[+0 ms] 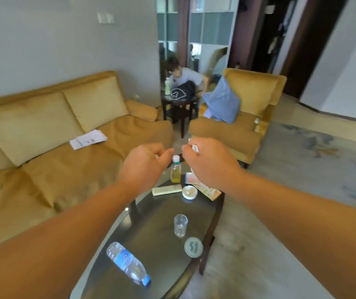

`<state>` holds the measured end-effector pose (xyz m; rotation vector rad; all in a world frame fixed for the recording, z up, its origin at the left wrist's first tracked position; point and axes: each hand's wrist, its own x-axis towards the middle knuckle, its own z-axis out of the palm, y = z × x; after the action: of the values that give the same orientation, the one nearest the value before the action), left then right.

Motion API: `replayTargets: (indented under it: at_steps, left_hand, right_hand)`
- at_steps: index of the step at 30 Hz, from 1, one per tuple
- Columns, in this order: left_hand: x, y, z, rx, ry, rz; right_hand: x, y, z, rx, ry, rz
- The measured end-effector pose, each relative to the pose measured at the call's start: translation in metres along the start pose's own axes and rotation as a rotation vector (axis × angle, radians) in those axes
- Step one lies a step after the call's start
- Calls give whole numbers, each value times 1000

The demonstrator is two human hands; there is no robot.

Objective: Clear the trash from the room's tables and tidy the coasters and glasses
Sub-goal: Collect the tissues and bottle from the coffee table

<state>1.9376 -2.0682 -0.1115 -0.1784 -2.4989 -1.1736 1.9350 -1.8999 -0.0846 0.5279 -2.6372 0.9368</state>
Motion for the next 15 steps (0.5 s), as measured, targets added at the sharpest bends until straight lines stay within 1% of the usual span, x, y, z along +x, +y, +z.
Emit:
replayTargets:
  at_steps: [8,11,15]
  left_hand:
    - [-38,87,56,-94,-161,252]
    - [-61,135,87,-178,-234,325]
    - [-107,210,129,-226,-338,465]
  right_hand:
    - [-103,13,-94,-161,153,234]
    - [-153,21,-138,-221,203,310]
    - [-232,32,-197,-330,281,415]
